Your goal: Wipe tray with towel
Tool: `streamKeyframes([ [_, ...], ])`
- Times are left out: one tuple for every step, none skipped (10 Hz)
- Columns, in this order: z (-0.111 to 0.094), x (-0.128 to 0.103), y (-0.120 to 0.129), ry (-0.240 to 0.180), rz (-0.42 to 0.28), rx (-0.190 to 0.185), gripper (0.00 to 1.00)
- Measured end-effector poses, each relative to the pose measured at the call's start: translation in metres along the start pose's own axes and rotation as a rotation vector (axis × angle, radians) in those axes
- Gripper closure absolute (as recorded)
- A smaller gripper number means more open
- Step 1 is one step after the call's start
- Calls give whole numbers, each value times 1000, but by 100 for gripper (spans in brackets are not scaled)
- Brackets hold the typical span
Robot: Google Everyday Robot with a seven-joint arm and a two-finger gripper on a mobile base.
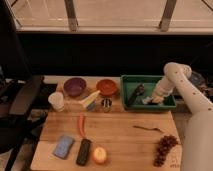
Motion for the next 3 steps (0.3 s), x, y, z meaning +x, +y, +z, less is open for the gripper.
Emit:
streamKeyframes([
  [-5,12,-5,15,19,9,100],
  [-11,23,-18,27,25,29,100],
  [-14,25,-25,30,24,39,100],
])
